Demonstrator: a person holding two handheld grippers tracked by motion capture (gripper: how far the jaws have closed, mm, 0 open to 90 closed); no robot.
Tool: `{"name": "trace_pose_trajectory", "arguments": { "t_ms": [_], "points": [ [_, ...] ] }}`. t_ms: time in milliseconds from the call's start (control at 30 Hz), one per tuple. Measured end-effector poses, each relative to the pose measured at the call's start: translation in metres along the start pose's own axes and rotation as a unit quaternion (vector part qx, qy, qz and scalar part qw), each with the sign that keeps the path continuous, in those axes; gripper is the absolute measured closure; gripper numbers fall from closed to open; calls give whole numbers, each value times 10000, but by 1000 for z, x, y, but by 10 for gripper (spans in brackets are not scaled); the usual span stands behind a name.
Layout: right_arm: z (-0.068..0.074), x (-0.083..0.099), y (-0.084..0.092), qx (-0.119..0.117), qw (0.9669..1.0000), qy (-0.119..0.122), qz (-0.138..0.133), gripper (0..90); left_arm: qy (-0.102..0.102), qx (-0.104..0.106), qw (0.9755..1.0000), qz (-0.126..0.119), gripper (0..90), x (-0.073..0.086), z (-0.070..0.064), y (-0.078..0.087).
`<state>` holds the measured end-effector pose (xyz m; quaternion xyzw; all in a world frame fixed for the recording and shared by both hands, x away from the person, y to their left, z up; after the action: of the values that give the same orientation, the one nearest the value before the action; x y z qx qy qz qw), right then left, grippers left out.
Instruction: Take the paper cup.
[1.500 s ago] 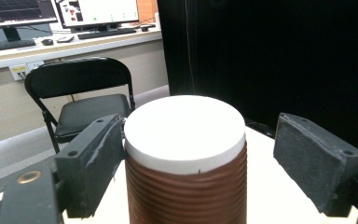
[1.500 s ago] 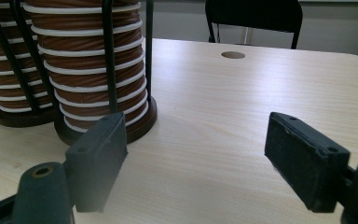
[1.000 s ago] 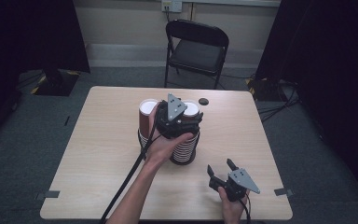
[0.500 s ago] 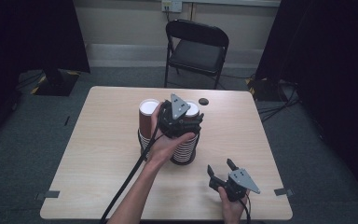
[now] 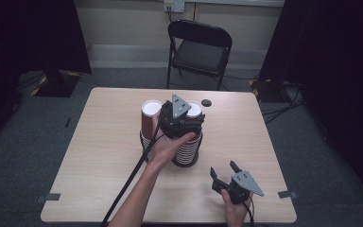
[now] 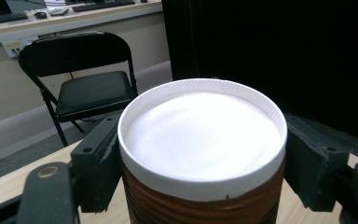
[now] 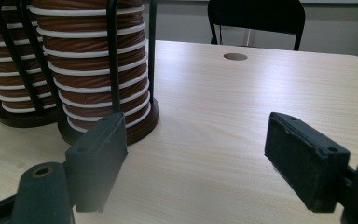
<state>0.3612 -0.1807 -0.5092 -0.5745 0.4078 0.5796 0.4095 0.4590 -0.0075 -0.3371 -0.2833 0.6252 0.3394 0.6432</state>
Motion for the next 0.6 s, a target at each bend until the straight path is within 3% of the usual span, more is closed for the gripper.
{"name": "trace_pose_trajectory", "arguments": {
  "t_ms": [133,333,600],
  "points": [
    [0,0,0,-10,10000,-32,11,203,-52,59,10000,-58,228,-1,1,0],
    [-1,0,0,-24,10000,-40,11,203,101,77,9997,-203,229,-6,2,3],
    [-1,0,0,-11,10000,-44,17,203,97,107,9990,-417,231,-15,4,8]
  ]
}}
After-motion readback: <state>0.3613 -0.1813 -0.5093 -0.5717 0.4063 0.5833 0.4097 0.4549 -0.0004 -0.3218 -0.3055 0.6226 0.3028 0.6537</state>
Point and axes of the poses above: each handheld gripper's, and its own axes: y roughly backward along the jaws, x roughly out of its underside, z roughly to its left, the point moved 6 cm from there along -y, roughly forward along the jaws, and after that the axes turned 14 degrees about -z, right-handed, at the moved point
